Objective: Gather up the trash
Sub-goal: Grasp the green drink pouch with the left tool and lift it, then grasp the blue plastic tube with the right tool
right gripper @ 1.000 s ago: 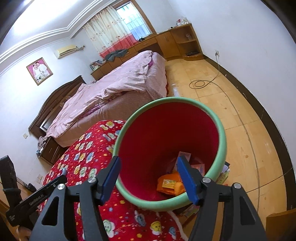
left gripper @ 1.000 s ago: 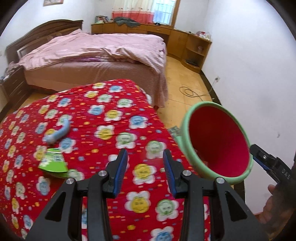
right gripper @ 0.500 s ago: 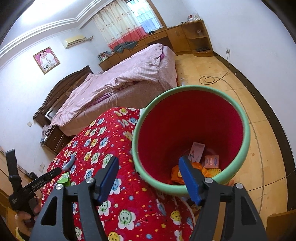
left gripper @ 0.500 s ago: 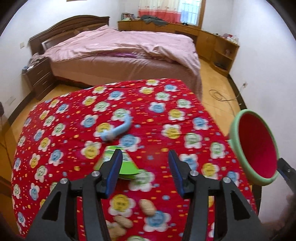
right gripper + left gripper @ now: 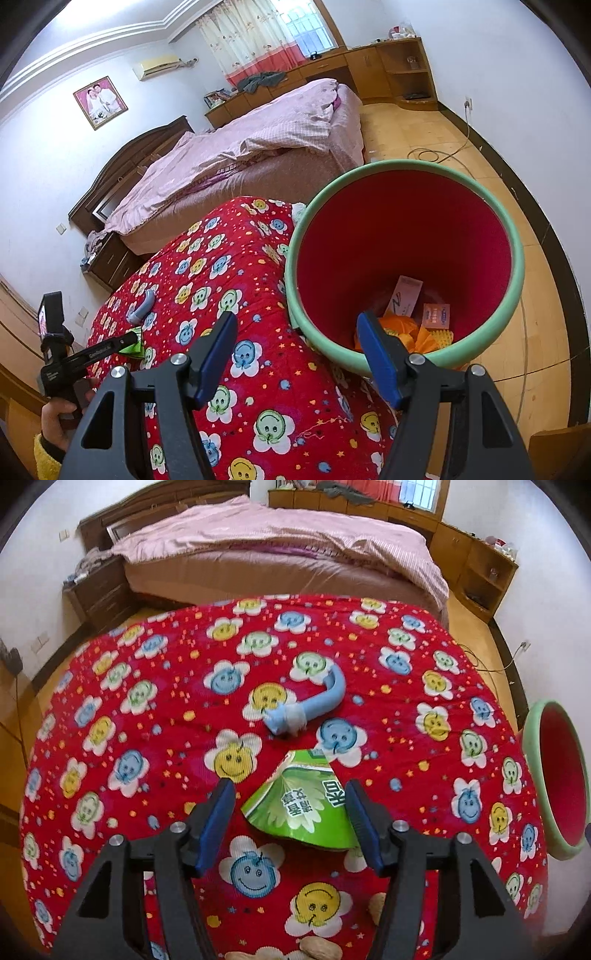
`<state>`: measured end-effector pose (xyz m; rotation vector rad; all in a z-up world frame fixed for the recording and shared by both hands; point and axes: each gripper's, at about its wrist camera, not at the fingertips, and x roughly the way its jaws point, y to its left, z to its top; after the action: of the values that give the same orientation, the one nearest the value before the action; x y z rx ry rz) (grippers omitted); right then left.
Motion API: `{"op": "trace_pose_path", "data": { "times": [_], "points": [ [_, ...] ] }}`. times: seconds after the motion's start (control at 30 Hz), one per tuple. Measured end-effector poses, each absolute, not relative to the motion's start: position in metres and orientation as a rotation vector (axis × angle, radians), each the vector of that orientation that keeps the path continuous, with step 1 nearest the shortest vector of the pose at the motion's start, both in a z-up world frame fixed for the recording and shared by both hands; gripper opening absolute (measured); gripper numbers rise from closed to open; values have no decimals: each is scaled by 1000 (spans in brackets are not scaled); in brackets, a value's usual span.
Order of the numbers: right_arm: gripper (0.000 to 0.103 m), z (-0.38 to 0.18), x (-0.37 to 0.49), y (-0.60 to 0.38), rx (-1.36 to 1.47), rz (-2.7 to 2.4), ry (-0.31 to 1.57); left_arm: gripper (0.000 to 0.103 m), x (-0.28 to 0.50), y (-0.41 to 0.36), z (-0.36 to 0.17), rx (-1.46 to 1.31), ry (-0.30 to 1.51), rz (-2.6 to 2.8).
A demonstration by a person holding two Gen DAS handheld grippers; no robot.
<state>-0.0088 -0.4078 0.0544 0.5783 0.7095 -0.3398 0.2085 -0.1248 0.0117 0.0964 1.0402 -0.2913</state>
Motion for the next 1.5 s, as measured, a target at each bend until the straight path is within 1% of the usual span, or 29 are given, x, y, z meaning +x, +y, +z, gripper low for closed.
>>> {"op": "trace_pose_path", "data": {
  "times": [0.1, 0.33, 0.43, 0.5, 0.7, 0.97, 1.2, 1.5],
  "points": [
    [70, 53, -6, -406, 577, -338, 718, 62, 210, -124, 6, 58, 1059, -310],
    [70, 49, 0, -401, 569, -326, 733, 60, 204, -127, 2, 85, 1033, -325],
    [70, 49, 4, -398, 565, -316, 739, 54, 201, -128, 2, 103, 1018, -333],
    [70, 50, 7, -395, 562, -309, 742, 46, 199, -127, 3, 102, 1015, -339],
    [70, 55, 20, -382, 536, -275, 748, 30, 195, -118, 6, 59, 1020, -347],
    [70, 62, 44, -355, 478, -217, 766, 29, 194, -89, 22, 47, 978, -327],
    [70, 63, 80, -319, 425, -130, 798, 29, 214, -43, 38, 39, 935, -215],
    [71, 52, 144, -266, 325, 2, 860, 29, 236, -2, 28, -38, 917, -102]
  ]
}}
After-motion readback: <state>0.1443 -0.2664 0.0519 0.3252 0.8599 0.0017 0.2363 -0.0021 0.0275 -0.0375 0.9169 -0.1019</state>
